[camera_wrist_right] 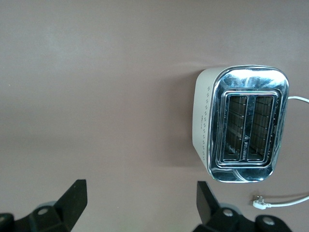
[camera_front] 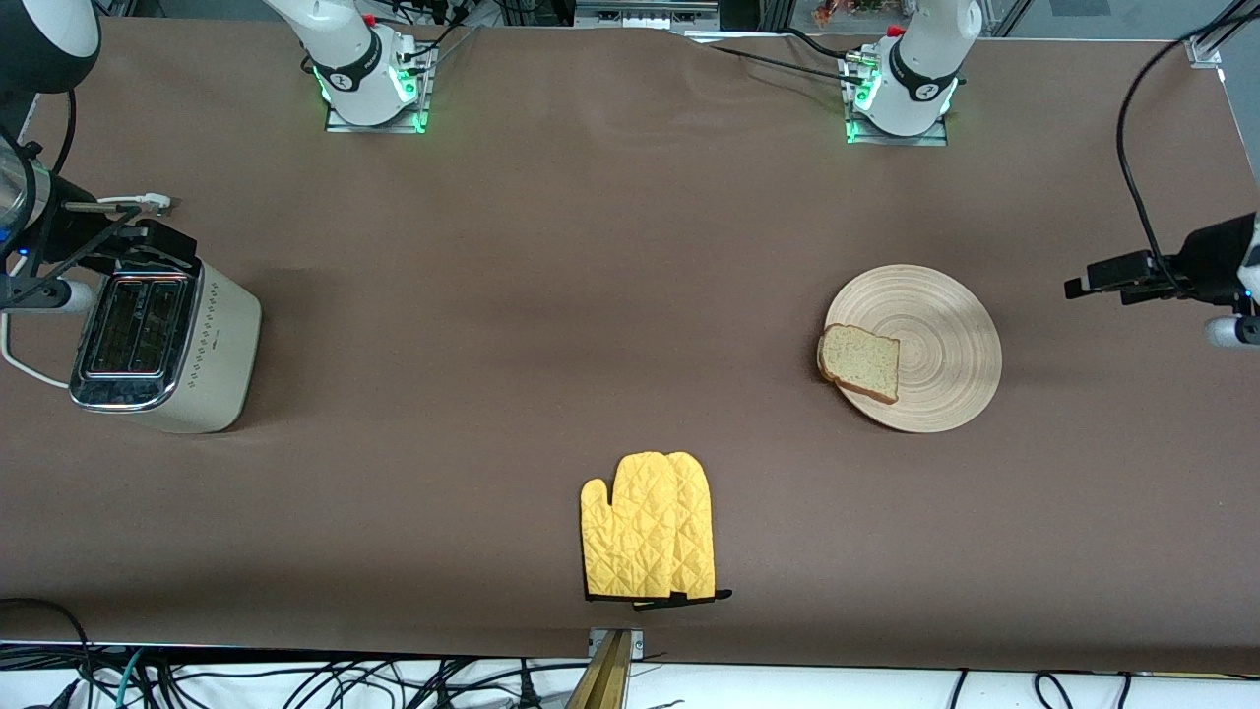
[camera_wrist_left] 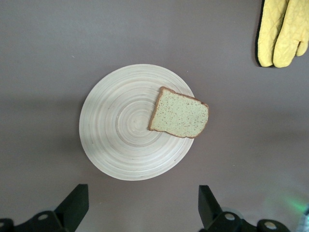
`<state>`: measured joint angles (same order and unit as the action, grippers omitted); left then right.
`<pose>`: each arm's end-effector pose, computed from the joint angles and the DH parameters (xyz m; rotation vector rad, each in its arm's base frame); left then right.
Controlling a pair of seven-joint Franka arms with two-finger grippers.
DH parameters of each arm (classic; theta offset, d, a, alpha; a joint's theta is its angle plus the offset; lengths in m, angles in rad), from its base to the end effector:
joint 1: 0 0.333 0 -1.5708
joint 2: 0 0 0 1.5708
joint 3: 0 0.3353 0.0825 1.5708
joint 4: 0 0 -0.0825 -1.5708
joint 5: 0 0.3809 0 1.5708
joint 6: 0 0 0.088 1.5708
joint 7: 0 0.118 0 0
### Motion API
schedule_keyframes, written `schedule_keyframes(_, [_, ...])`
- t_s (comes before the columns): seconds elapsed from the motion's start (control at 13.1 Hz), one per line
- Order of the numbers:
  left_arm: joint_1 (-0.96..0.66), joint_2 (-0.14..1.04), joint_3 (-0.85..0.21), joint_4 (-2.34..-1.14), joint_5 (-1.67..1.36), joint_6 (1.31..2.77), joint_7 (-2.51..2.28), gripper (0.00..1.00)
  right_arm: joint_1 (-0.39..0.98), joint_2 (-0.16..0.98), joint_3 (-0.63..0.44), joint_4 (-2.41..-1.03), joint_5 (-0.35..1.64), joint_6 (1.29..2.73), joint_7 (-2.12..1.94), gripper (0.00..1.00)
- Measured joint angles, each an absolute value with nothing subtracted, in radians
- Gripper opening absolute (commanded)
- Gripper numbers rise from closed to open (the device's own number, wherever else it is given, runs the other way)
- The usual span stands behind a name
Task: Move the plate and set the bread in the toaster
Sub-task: 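Lower the left gripper to the wooden plate's rim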
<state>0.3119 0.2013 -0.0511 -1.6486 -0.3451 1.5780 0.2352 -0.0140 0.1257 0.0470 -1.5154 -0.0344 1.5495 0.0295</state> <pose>0.5814 0.1164 0.4893 2.7214 0.1027 -0.2412 0.5863 0.0135 0.5854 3.1071 0.0066 -0.1407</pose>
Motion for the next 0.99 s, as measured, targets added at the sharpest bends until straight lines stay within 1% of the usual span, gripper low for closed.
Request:
schedule_keyframes(0.31, [0.446, 0.336, -0.051, -1.648, -0.464, 1.566, 0.471, 1.0, -0.014, 0.126, 0.047, -1.515, -0.034, 1.55, 0.029, 1.0])
schedule_keyframes(0.53, [0.512, 0.485, -0.051, -1.649, -0.547, 1.567, 0.602, 1.0, -0.014, 0.126, 0.047, -1.515, -0.034, 1.55, 0.029, 1.0])
schedule_keyframes(0.76, [0.543, 0.646, -0.052, -1.645, -0.606, 1.608, 0.755, 1.0, -0.014, 0.126, 0.047, -1.515, -0.034, 1.55, 0.03, 1.0])
schedule_keyframes(0.99, [0.55, 0.726, -0.052, -1.637, -0.628, 1.635, 0.862, 1.0, -0.014, 0.126, 0.047, -1.515, -0.034, 1.55, 0.03, 1.0])
